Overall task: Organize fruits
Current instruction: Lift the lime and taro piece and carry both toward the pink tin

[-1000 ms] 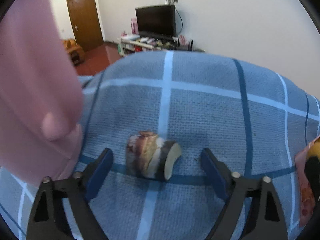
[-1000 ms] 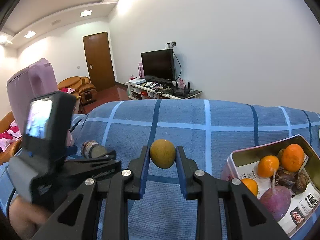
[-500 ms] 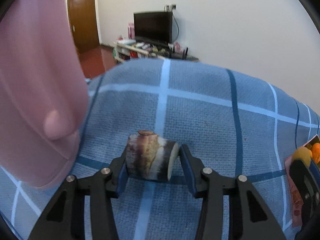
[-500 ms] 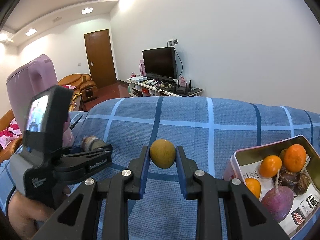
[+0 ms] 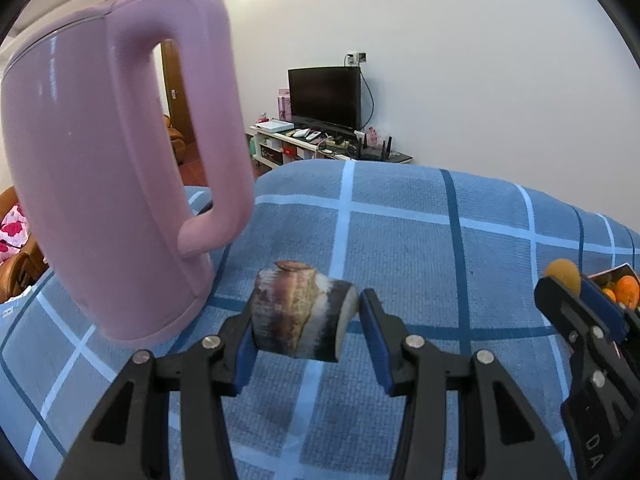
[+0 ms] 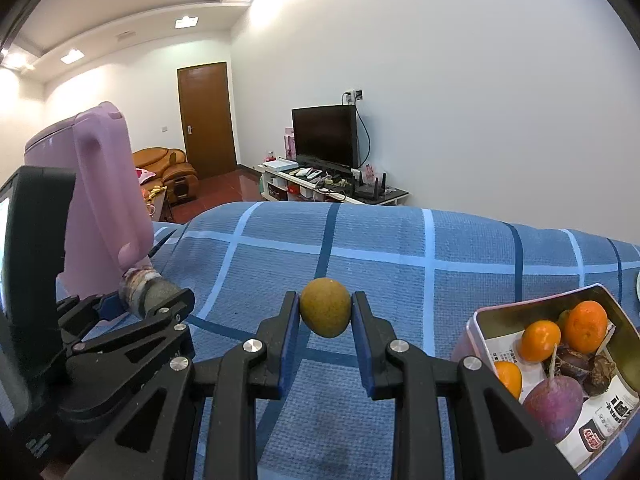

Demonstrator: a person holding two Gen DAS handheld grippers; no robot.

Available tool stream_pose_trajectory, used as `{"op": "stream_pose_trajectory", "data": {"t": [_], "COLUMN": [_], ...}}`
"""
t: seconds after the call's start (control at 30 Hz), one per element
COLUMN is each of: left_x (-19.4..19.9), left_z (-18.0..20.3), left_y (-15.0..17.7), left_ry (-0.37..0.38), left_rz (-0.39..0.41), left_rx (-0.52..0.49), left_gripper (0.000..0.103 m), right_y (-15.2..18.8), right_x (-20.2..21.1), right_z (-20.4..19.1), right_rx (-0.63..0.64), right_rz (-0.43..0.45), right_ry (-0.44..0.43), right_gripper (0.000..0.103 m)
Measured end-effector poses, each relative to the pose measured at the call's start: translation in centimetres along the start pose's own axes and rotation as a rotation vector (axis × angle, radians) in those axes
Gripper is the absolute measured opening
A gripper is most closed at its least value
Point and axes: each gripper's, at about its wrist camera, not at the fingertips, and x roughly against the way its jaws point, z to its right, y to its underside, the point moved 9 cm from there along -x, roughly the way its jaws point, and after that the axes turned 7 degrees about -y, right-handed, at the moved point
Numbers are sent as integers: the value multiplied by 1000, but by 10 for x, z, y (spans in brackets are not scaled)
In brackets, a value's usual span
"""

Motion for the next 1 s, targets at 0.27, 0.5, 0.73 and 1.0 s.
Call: {"op": "stream_pose_trajectory", "data": {"t": [0.27,0.5,0.73,1.0], "left_x": [2,6,11,21], "left_z": [10,10,10,9], "left_y": [0,4,6,10], "left_ry": [-6,-8,-10,-5], "left_rz": [18,24,31,48], "left_rx": [-13,-9,-2,13], "left_gripper": [49,49,49,49], "right_y": [4,8,10,15], "right_x": [10,19,27,29], "right_z": [-7,-5,-9,-8], "right_rx": [21,13,27,19], "right_rz": [12,11,16,14], "right_ry": [-4,-8,-5,-1], "right_gripper": [28,28,28,28]}}
